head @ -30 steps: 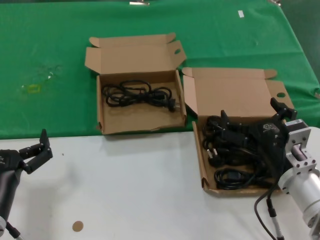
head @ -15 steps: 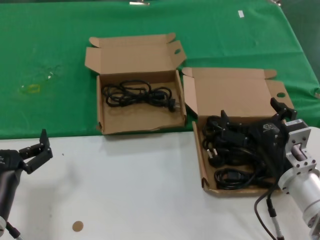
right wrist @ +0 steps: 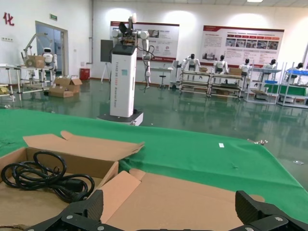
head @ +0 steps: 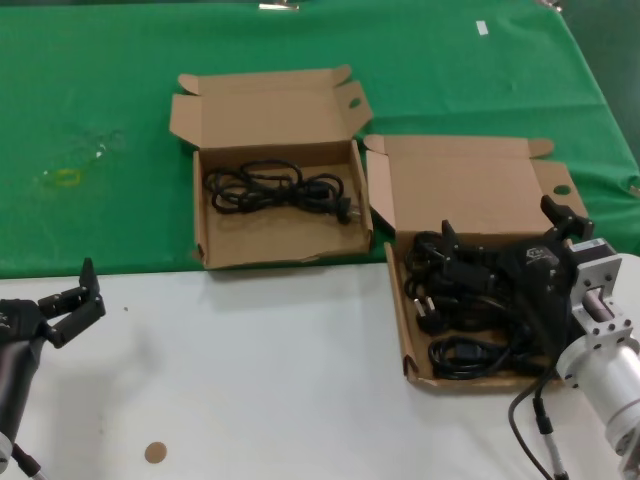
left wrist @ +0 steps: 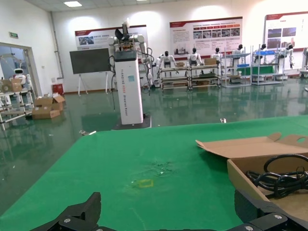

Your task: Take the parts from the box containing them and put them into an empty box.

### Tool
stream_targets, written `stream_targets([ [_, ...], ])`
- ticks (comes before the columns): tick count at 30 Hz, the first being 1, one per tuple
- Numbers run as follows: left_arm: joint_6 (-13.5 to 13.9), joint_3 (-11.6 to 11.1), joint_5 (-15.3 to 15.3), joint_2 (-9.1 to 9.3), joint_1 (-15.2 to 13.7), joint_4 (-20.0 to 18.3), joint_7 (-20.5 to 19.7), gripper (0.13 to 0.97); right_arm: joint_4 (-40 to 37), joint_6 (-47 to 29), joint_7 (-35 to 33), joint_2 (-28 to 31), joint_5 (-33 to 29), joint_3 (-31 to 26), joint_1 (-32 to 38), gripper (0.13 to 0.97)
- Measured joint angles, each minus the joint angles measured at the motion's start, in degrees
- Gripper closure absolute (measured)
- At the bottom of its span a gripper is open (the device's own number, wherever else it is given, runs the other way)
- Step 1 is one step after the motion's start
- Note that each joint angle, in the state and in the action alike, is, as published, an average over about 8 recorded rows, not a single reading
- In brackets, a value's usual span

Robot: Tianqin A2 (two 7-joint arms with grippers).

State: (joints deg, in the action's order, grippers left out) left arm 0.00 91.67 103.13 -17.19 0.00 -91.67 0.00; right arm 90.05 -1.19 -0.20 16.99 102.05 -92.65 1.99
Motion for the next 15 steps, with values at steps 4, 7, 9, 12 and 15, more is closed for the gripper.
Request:
stream_targets([
  [4,0.00,0.00,0.00,0.00,0.00,0.00,0.00,0.132,0.00,0.00,0.00,0.00,0.00,0.00,0.00,0.129],
  [7,0.00,0.00,0.00,0.00,0.00,0.00,0.00,0.132,0.00,0.00,0.00,0.00,0.00,0.00,0.00,0.129],
  [9,0.00,0.00,0.00,0.00,0.00,0.00,0.00,0.132,0.00,0.00,0.00,0.00,0.00,0.00,0.00,0.129],
  [12,0.00,0.00,0.00,0.00,0.00,0.00,0.00,0.132,0.00,0.00,0.00,0.00,0.00,0.00,0.00,0.129],
  [15,0.00,0.00,0.00,0.00,0.00,0.00,0.00,0.132,0.00,0.00,0.00,0.00,0.00,0.00,0.00,0.129],
])
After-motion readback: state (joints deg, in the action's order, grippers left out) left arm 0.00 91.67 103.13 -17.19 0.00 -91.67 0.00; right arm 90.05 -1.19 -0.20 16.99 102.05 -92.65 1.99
